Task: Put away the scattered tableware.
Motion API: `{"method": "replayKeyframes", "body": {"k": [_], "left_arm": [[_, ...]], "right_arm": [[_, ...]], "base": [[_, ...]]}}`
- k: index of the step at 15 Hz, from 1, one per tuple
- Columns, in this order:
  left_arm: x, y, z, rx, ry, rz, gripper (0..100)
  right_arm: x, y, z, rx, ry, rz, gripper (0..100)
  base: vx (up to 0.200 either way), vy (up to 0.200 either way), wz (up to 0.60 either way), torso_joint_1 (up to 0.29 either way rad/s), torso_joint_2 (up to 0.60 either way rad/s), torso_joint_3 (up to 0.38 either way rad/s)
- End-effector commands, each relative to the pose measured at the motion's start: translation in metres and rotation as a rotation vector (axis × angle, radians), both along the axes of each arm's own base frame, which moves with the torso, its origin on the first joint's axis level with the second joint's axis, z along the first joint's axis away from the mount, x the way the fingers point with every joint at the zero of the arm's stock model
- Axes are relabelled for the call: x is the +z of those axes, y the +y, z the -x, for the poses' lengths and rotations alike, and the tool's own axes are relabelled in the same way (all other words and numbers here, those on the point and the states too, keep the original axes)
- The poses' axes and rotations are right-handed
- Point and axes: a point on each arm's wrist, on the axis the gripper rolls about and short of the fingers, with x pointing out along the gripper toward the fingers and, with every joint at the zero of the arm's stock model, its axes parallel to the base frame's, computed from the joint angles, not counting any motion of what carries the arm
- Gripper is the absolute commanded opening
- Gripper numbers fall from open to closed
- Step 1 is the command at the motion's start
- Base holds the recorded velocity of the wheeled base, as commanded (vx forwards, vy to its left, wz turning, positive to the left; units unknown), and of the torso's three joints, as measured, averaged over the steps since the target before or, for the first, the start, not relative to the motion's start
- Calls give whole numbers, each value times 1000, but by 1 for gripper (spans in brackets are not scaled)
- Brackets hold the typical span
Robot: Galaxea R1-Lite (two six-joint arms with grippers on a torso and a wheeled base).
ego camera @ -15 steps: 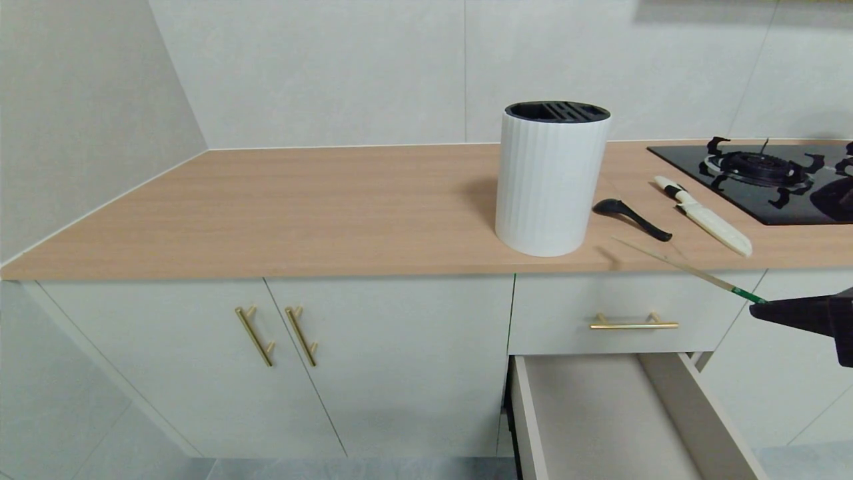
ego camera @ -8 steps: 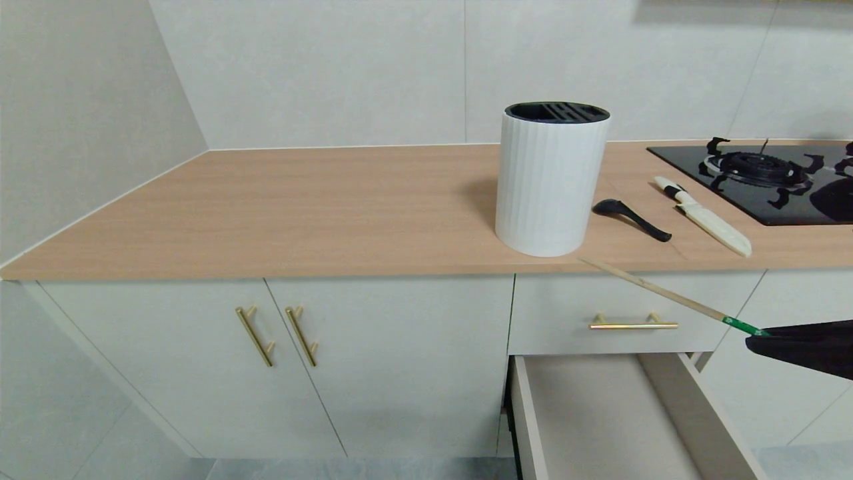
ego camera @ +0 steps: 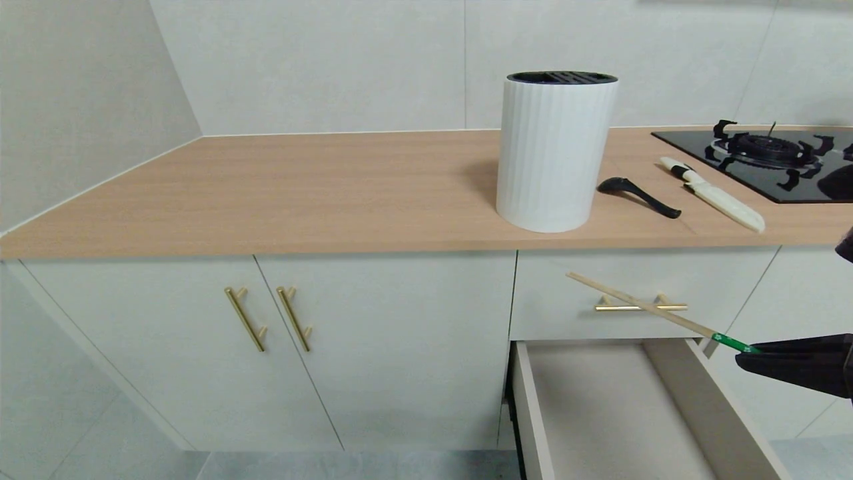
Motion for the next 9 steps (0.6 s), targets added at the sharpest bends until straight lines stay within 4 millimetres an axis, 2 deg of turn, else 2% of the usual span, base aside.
{"method": "replayKeyframes", "body": {"k": [1, 9], "left_arm": [[0, 0, 0, 0, 0, 0, 100], [0, 0, 0, -1, 0, 0, 100]], "right_arm": [[-3, 1, -3, 1, 17, 5, 0], [-11, 4, -12, 0, 62, 19, 0]], "base": [[0, 0, 0, -163, 447, 276], [0, 0, 0, -128, 419, 290]]}}
